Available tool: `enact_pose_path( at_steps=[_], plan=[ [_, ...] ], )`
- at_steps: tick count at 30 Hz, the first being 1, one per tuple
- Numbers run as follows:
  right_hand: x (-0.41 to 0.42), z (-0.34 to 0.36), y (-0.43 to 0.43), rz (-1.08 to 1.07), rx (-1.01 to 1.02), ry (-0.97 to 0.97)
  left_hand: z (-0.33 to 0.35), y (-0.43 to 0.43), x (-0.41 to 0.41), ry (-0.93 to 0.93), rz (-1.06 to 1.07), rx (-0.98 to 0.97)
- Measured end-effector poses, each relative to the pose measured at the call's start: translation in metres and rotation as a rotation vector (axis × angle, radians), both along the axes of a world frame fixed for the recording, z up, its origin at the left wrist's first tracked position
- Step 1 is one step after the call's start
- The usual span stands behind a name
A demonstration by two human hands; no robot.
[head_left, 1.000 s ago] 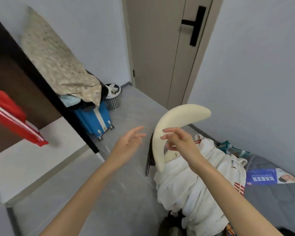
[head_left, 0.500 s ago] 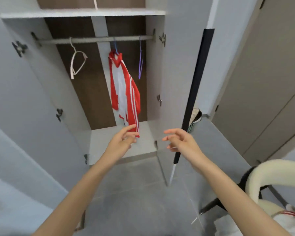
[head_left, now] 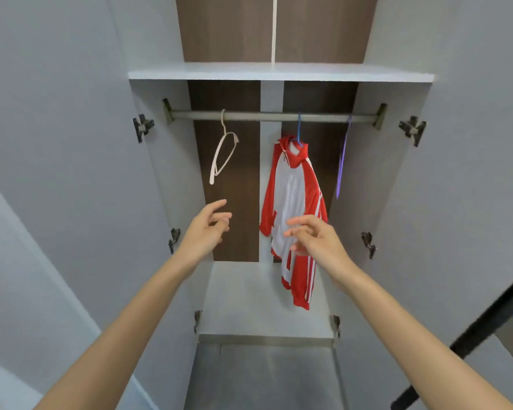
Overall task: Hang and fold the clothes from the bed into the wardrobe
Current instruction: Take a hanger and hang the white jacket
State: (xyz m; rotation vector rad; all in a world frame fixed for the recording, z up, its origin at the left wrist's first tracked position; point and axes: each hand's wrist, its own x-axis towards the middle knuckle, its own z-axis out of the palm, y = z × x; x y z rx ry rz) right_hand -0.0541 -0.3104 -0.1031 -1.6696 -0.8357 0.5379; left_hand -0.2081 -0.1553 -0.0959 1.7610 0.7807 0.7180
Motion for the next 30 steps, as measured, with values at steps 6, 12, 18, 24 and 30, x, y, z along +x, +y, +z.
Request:
enact_pose_path(
  at_steps=[6, 12, 18, 24, 30],
  plan=[
    [0.07, 0.017, 0.127, 0.014, -0.006, -0.041, 0.017, 0.127, 0.067, 0.022, 0.134, -0.039],
    [0.114, 0.026, 0.222, 0.033, -0.005, -0.072, 0.013, 0.228, 0.126, 0.132, 0.192, -0.035],
    [0.151, 0.02, 0.299, 0.039, -0.007, -0.069, -0.008, 0.296, 0.18, 0.163, 0.147, -0.129],
    [0.182, 0.007, 0.362, 0.032, -0.041, -0.073, -0.029, 0.341, 0.219, 0.137, -0.008, -0.204],
    [0.205, 0.021, 0.404, 0.0, -0.024, -0.065, -0.022, 0.363, 0.235, -0.035, -0.127, -0.232]
  ],
)
